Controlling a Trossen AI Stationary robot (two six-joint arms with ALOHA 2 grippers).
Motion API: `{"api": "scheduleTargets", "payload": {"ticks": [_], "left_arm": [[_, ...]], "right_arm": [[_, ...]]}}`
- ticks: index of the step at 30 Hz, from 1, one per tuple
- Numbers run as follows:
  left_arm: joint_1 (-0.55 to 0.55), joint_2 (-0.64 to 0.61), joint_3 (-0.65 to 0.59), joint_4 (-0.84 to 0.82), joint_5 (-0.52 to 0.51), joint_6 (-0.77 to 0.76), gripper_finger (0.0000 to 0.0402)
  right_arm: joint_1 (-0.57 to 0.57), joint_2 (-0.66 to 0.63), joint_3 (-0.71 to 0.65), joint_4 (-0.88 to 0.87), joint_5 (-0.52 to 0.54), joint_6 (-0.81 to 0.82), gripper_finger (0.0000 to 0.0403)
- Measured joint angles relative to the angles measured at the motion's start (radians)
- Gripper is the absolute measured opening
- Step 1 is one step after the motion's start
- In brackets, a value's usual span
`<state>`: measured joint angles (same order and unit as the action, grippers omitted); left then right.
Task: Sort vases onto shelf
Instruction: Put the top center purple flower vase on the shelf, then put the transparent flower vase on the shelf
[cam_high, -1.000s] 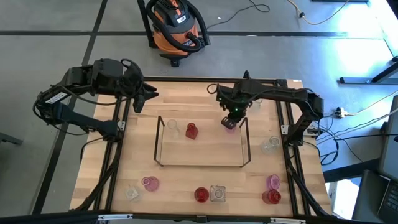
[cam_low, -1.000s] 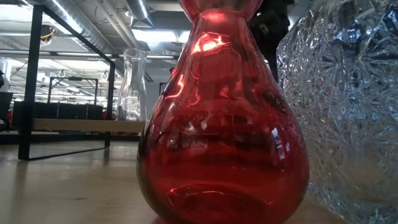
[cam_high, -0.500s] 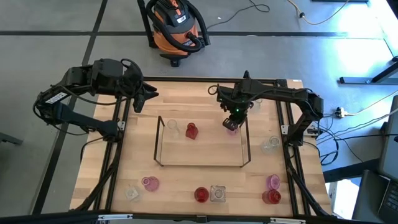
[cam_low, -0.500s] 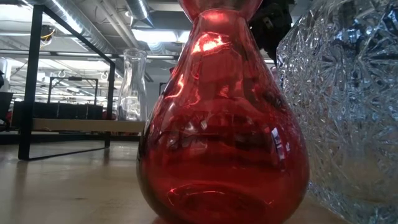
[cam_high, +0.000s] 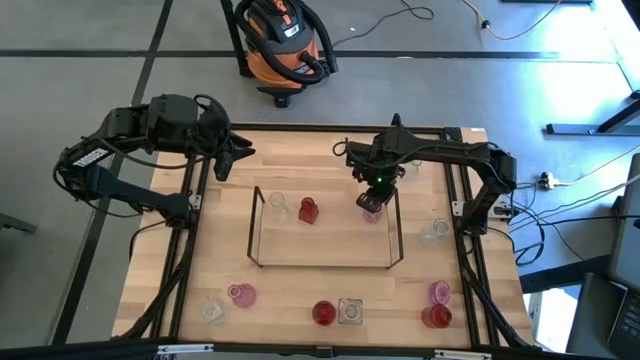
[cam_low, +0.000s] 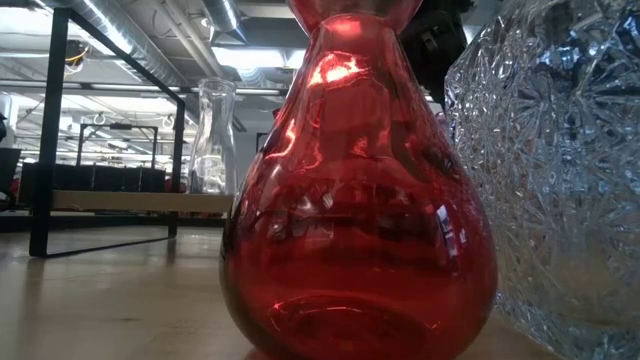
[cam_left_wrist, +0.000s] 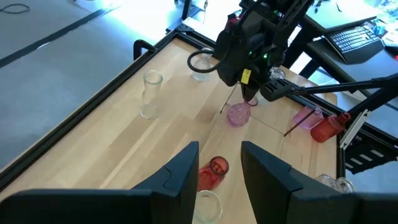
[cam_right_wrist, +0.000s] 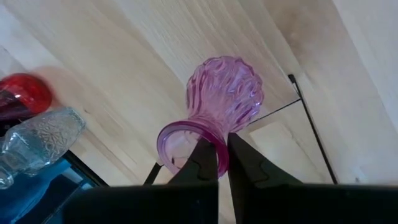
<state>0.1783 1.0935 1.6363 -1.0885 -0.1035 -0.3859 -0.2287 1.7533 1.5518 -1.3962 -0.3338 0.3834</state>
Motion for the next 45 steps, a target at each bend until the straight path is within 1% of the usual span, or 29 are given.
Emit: {"api": "scheduleTargets", "payload": {"ticks": [28,31,36,39,42,45], "left_arm": [[0.0,0.0,0.0,-0.001,-0.01,0.003,0.0114],[0.0,0.0,0.0,-0.001,-0.011,0.003,0.0114],[0.0,0.0,0.0,-0.001,-0.011,0.002,0.0114],[0.0,0.0,0.0,-0.001,-0.011,0.002,0.0114],[0.0,0.0,0.0,-0.002,-0.011,0.002,0.0114],[0.0,0.0,0.0,-0.002,-0.011,0.002,0.0114]], "right_arm": [[-0.001,-0.001,-0.009,0.013,-0.017,-0.023,0.0006],[-0.001,-0.001,-0.009,0.012,0.005,-0.023,0.0029],[-0.001,-0.001,-0.009,0.011,0.015,-0.022,0.0096],[-0.001,-0.001,-0.009,0.011,0.01,-0.019,0.0125],[-0.001,-0.001,0.002,-0.005,0.009,-0.016,0.0141],[-0.001,-0.001,0.032,-0.02,0.01,-0.016,0.0146]]}}
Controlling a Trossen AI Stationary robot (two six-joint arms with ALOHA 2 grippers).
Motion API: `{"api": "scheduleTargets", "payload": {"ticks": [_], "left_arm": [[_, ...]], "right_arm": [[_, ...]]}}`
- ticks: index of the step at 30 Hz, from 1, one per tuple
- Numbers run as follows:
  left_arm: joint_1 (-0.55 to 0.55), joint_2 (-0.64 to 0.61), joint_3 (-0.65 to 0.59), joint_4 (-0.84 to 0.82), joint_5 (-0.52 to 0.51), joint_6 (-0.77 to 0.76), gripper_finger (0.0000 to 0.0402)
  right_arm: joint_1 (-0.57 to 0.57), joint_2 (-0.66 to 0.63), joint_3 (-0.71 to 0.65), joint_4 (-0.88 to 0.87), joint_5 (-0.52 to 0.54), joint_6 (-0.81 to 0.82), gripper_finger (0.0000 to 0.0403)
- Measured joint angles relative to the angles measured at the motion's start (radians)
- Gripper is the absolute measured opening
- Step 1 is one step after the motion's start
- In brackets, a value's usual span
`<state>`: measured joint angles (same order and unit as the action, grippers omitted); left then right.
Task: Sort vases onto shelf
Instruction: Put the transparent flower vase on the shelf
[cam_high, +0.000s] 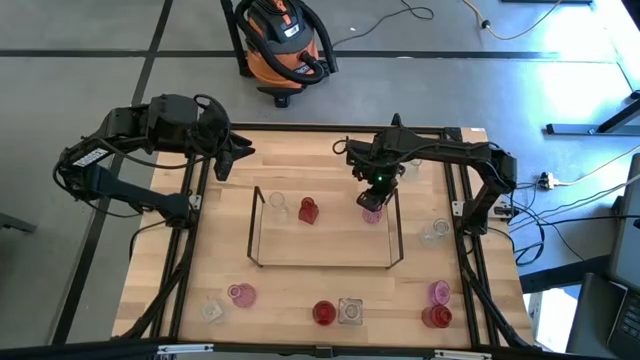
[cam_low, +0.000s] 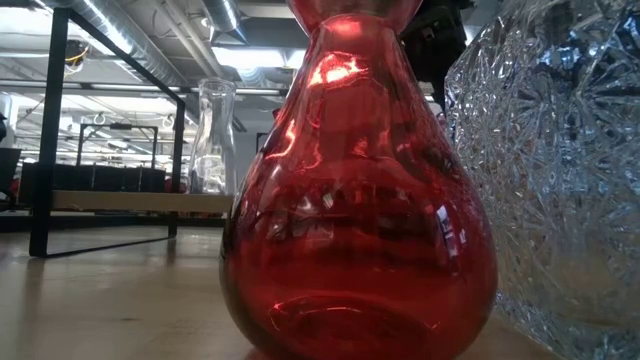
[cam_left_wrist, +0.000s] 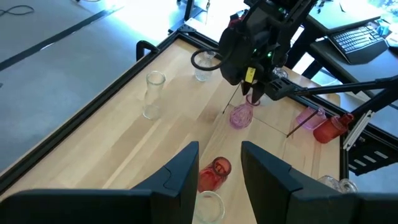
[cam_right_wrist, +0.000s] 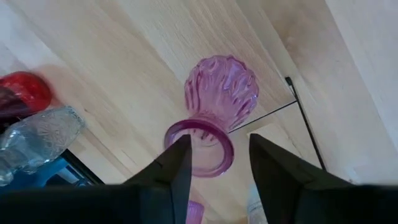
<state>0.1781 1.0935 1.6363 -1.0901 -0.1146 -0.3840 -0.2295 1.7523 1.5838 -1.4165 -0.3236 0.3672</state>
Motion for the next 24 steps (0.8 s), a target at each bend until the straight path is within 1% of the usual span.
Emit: {"api": "scheduleTargets", "payload": {"ticks": [8,10,13,15,17,18,21,24], "left_arm": [[0.0,0.0,0.0,0.0,-0.01,0.001,0.0114],[0.0,0.0,0.0,0.0,-0.01,0.001,0.0114],[0.0,0.0,0.0,0.0,-0.009,0.001,0.0114],[0.0,0.0,0.0,0.0,-0.005,-0.001,0.0114],[0.0,0.0,0.0,0.0,0.02,-0.005,0.0114],[0.0,0.0,0.0,0.0,0.029,-0.006,0.0114],[-0.001,0.0,0.0,0.0,0.035,-0.021,0.0114],[0.0,0.0,0.0,0.0,0.034,-0.024,0.0114]], "right_arm": [[0.0,0.0,0.098,-0.049,0.061,-0.006,0.0146],[-0.005,0.0,0.125,-0.027,0.125,-0.013,0.0146],[-0.034,0.0,0.153,0.086,0.257,-0.012,0.0146],[-0.078,0.0,0.162,0.189,0.287,-0.009,0.0146],[-0.135,0.0,0.166,0.271,0.297,-0.003,0.0146],[-0.166,0.0,0.166,0.303,0.318,0.01,0.0146],[-0.26,0.0,0.166,0.343,0.392,0.048,0.014],[-0.343,0.006,0.166,0.369,0.376,0.048,0.0124]]}}
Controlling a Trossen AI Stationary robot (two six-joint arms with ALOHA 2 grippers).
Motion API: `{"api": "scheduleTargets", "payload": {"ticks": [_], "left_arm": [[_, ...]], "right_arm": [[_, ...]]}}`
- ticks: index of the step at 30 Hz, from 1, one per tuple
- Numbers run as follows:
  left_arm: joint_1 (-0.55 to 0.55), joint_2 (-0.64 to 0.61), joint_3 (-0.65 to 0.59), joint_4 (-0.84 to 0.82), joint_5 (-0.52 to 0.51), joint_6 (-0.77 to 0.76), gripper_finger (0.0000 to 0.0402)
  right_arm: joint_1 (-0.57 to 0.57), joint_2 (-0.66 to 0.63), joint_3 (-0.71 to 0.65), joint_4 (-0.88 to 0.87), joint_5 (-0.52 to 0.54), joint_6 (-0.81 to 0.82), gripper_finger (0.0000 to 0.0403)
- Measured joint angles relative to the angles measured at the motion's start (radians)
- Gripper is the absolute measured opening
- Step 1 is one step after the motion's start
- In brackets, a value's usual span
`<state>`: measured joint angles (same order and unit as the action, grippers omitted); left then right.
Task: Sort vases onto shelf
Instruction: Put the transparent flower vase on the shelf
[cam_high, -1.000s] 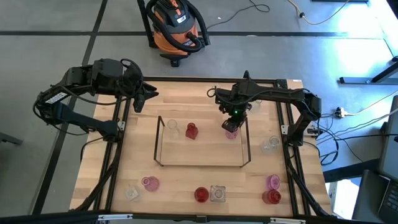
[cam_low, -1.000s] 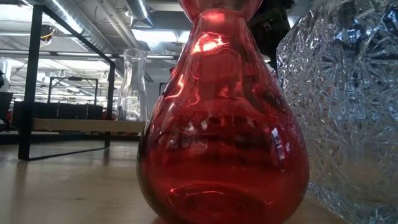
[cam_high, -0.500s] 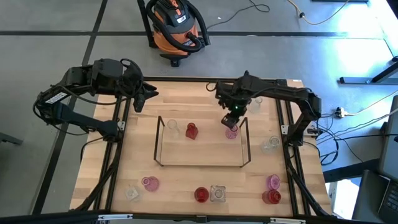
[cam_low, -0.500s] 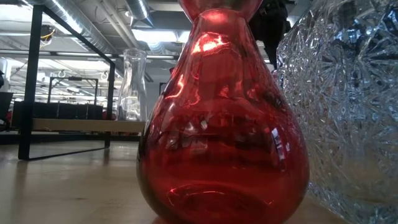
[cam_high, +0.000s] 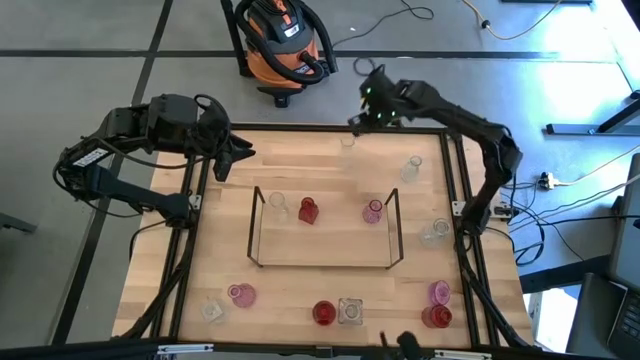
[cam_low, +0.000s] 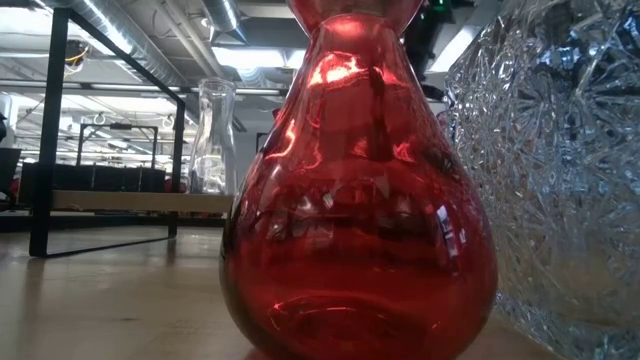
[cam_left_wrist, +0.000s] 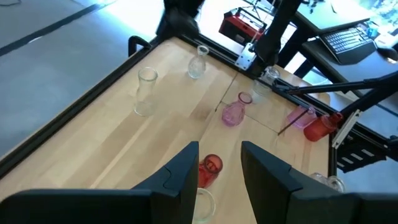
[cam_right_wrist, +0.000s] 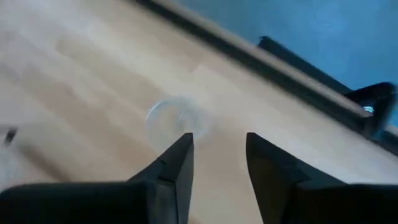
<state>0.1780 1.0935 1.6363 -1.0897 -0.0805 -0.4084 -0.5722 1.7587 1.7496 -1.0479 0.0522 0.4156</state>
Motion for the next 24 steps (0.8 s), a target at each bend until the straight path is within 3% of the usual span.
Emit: {"api": "scheduleTargets", "payload": {"ticks": [9,24], "left_arm": [[0.0,0.0,0.0,0.002,-0.008,0.018,0.0114],[0.0,0.0,0.0,0.002,-0.015,0.019,0.0114]], "right_arm": [[-0.049,0.087,0.0,0.046,-0.157,0.001,0.0093],[0.017,0.193,0.006,0.06,-0.153,-0.004,0.0092]]}}
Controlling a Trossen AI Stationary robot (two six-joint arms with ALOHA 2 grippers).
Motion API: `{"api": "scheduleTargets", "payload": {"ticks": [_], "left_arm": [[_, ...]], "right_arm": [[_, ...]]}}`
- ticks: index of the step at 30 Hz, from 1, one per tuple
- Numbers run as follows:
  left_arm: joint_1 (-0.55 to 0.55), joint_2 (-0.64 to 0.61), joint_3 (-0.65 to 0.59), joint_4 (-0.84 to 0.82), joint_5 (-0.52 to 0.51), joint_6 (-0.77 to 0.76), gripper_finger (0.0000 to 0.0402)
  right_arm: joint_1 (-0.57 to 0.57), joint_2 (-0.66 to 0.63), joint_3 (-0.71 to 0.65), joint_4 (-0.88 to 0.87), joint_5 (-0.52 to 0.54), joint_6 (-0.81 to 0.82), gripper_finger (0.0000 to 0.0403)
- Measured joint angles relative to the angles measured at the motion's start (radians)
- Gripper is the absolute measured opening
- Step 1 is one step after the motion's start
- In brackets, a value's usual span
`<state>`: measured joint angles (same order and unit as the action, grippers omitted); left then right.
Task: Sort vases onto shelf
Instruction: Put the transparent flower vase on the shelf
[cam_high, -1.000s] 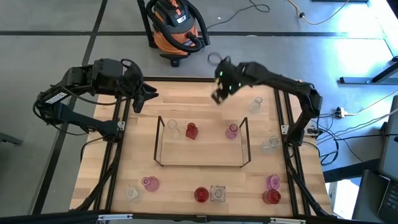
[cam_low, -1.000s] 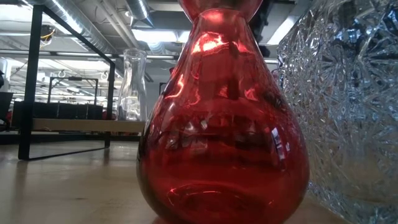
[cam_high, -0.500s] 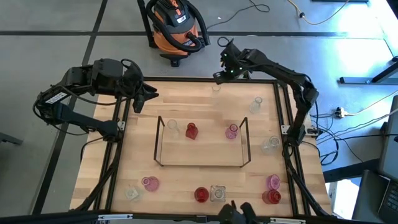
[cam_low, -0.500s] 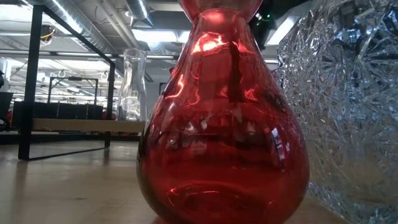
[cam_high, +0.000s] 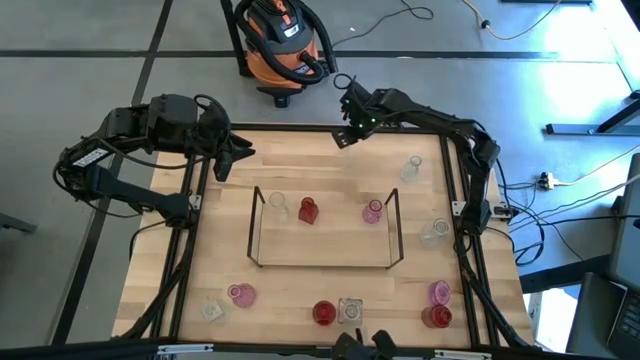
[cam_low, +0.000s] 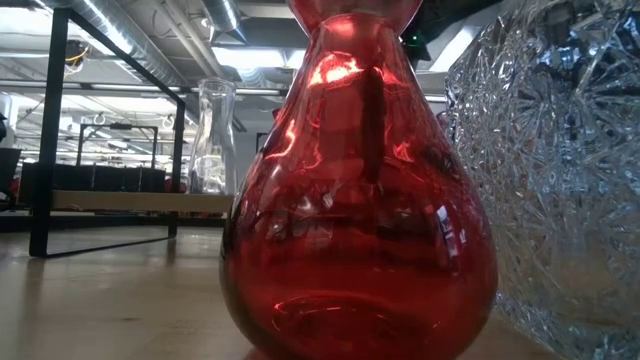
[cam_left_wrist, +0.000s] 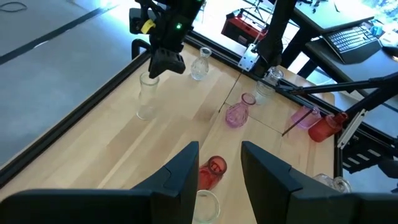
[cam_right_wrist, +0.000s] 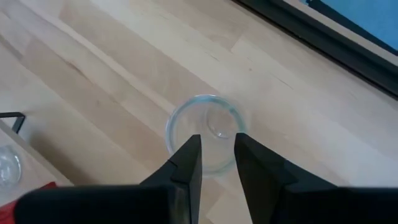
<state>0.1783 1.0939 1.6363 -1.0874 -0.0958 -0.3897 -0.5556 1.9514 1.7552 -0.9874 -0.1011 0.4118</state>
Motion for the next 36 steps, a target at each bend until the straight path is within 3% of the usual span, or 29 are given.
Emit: {"api": "scheduleTargets", "payload": {"ticks": [12,20,27,36], "left_arm": [[0.0,0.0,0.0,0.0,0.0,-0.001,0.0114],[0.0,0.0,0.0,0.0,0.0,-0.001,0.0114],[0.0,0.0,0.0,0.0,0.0,0.003,0.0114],[0.0,0.0,0.0,0.0,0.0,0.003,0.0114]], "right_arm": [[-0.001,0.01,0.06,-0.046,-0.003,0.015,0.0092],[-0.001,0.008,0.173,-0.102,0.109,-0.005,0.0092],[-0.001,0.044,0.173,-0.158,0.108,0.0,0.0092],[0.014,0.121,0.174,-0.174,0.018,-0.002,0.0092]]}}
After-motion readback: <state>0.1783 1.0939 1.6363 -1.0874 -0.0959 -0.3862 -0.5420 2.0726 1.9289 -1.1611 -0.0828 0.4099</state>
